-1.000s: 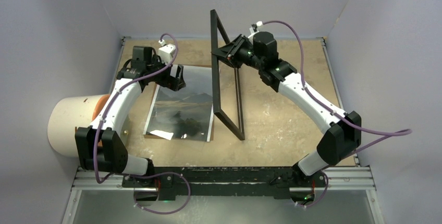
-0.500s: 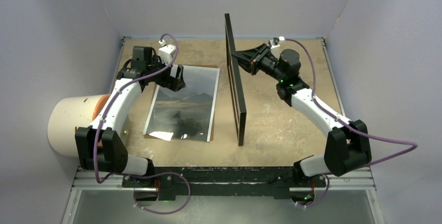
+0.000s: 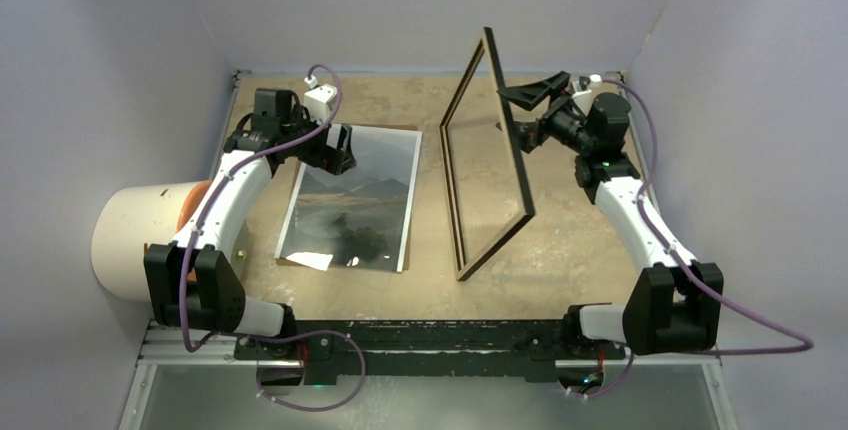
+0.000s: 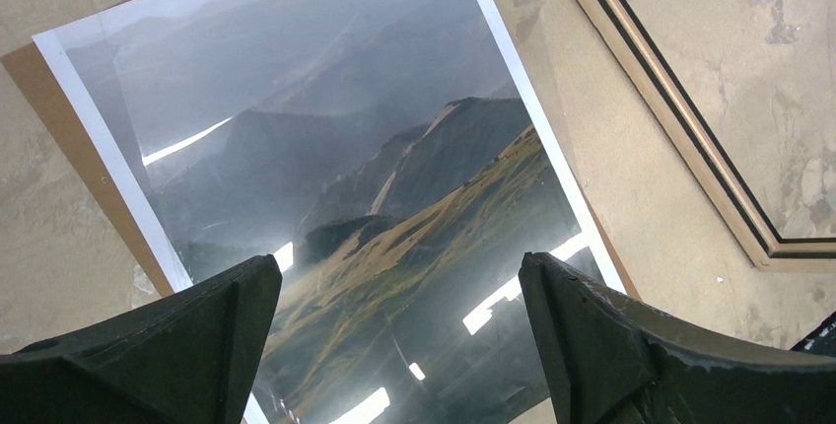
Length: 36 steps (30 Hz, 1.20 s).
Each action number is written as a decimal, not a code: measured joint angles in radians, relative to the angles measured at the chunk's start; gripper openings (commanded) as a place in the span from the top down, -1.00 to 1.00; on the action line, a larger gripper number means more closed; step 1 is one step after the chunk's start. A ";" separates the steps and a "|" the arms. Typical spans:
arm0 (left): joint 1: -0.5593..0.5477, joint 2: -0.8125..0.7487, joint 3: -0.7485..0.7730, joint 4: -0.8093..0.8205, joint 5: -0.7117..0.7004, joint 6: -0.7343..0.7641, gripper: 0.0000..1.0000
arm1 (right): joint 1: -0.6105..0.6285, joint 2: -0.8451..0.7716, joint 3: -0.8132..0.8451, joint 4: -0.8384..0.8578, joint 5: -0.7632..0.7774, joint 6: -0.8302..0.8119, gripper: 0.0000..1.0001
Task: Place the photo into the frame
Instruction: Turn over the photo frame at the center of the board.
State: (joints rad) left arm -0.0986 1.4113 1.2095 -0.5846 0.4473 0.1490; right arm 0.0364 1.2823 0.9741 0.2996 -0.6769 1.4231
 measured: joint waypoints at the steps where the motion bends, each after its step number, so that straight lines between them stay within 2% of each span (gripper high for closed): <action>1: 0.000 0.000 0.000 0.000 0.000 0.000 -1.00 | -0.020 -0.014 0.002 -0.035 -0.001 -0.024 -0.98; 5: 0.000 0.000 0.000 0.002 0.000 0.000 -1.00 | -0.082 -0.043 0.034 -0.196 0.009 -0.140 -0.95; 9: 0.000 0.005 0.000 0.015 -0.002 0.002 -1.00 | -0.091 -0.064 0.069 -0.353 0.043 -0.263 -0.87; 16: -0.008 0.023 -0.014 0.045 -0.014 0.014 -1.00 | -0.090 -0.058 0.116 -0.608 0.166 -0.517 -0.54; 19: -0.022 0.033 -0.033 0.059 -0.035 0.029 -1.00 | -0.090 -0.058 0.107 -0.649 0.211 -0.591 -0.35; 26: -0.041 0.076 -0.067 0.074 -0.082 0.058 -1.00 | -0.090 -0.055 0.054 -0.699 0.281 -0.729 -0.05; 36: -0.052 0.093 -0.126 0.126 -0.175 0.108 -1.00 | -0.091 0.036 0.005 -0.708 0.375 -0.829 0.03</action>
State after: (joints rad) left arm -0.1505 1.5047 1.0832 -0.4583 0.2718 0.2573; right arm -0.0544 1.3182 0.9794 -0.4088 -0.3023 0.5938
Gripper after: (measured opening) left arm 0.997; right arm 0.495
